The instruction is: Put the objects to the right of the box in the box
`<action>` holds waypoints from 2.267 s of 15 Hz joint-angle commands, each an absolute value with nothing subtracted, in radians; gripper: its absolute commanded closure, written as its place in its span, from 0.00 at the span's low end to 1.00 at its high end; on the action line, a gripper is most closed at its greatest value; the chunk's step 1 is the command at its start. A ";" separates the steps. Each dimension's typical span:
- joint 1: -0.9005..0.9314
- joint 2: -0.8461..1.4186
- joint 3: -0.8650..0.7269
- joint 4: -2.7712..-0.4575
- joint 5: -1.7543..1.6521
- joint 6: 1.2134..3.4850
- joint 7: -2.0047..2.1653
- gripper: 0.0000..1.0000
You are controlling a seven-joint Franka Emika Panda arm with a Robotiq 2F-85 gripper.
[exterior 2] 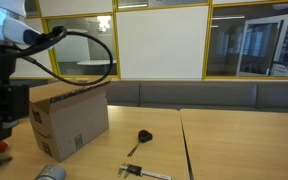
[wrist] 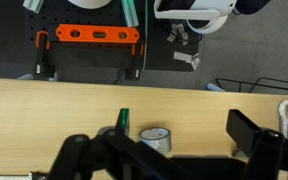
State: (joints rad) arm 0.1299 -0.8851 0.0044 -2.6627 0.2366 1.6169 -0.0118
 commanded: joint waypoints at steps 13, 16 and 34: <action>0.055 -0.852 0.034 -2.677 0.245 1.725 0.036 0.00; 0.025 -0.781 0.044 -2.668 0.222 1.843 0.059 0.00; -0.066 0.196 -0.023 -2.017 0.121 2.260 0.170 0.00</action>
